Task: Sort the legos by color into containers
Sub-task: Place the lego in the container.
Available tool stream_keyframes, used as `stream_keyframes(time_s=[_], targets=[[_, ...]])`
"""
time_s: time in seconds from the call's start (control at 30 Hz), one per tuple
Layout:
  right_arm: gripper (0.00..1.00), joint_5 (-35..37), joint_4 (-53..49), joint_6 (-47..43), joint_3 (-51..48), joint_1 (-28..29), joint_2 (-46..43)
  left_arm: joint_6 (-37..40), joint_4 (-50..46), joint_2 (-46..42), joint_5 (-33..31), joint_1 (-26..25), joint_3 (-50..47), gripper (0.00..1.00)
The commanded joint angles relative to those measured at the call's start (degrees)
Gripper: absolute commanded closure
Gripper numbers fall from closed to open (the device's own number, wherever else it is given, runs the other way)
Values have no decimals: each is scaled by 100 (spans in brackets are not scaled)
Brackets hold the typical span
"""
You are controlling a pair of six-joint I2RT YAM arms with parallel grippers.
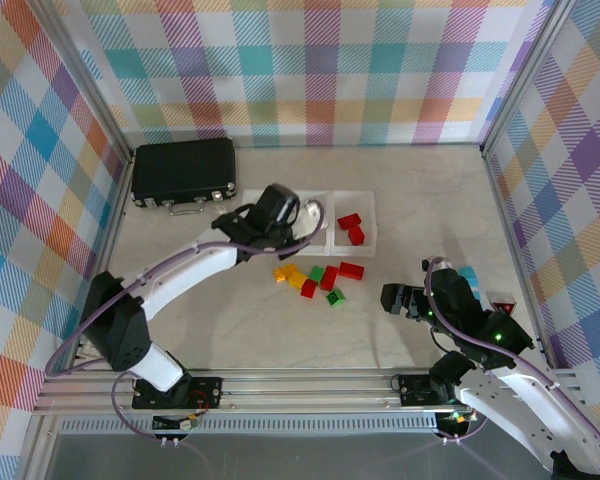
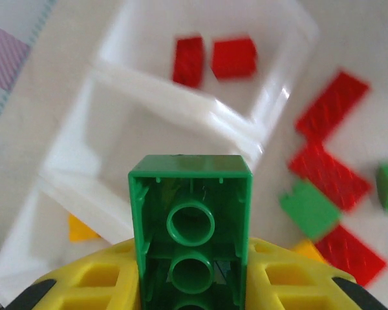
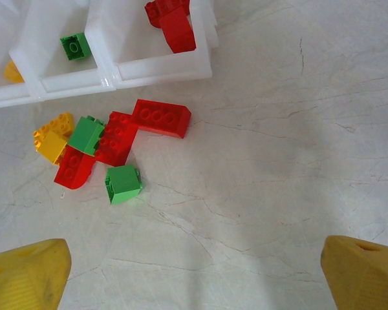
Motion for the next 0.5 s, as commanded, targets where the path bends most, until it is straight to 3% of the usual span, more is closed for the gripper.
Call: stream_keyframes(time_s=[0.0,0.2,0.47], targets=[[1,65,-94,99,20,-38,-30,-831,-480,655,-78,135,677,80],[1,93,-210,101,110,-38,-31,-1621,-669,1529,-162,196,1554,77],[1,120,-417,57,363,-38,48,-2330,-433,1974,-194,493,1511,76]])
